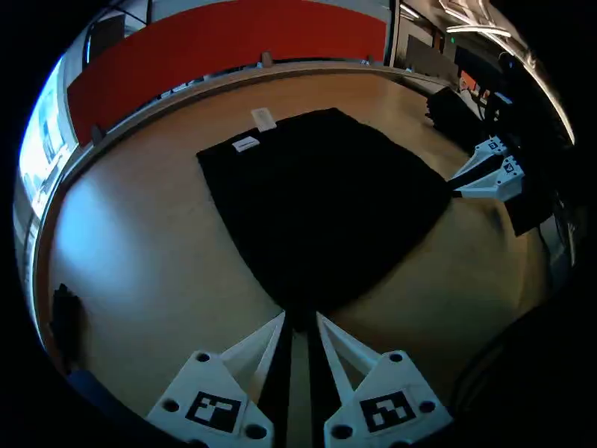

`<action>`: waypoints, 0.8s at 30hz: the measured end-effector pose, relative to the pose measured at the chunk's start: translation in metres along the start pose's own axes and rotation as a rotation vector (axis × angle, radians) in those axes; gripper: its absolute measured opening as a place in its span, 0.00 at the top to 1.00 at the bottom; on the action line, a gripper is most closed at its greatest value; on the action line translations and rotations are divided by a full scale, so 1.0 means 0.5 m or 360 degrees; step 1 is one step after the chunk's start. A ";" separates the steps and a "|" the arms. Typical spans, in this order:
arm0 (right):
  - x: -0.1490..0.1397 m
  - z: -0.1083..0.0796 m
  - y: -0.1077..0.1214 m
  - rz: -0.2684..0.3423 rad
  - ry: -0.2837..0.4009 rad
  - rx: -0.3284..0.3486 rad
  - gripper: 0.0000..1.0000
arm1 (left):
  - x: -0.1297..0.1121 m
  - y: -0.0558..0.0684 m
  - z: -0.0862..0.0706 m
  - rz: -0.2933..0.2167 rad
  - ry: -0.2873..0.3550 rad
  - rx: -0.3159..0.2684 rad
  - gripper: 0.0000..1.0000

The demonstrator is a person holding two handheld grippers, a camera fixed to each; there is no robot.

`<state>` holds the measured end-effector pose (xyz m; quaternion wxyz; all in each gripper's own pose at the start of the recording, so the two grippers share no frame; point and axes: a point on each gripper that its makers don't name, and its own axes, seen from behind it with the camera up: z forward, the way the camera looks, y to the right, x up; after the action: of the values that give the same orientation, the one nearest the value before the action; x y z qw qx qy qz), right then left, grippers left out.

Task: Fold towel

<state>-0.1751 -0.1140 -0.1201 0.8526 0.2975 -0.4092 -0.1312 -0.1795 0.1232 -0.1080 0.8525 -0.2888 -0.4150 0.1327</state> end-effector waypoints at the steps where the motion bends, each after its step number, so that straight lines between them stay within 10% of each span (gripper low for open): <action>1: 0.003 -0.003 0.001 0.0002 0.0006 -0.0002 0.85 | 0.001 -0.001 -0.001 -0.0006 0.0003 0.0002 0.88; 24: 0.038 -0.028 0.008 0.0007 0.0060 -0.0013 0.85 | 0.011 0.002 -0.012 -0.0017 0.0001 0.0003 0.92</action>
<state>-0.1522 -0.1140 -0.1127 0.8617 0.2954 -0.3931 -0.1253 -0.1714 0.1241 -0.1080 0.8535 -0.2860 -0.4163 0.1286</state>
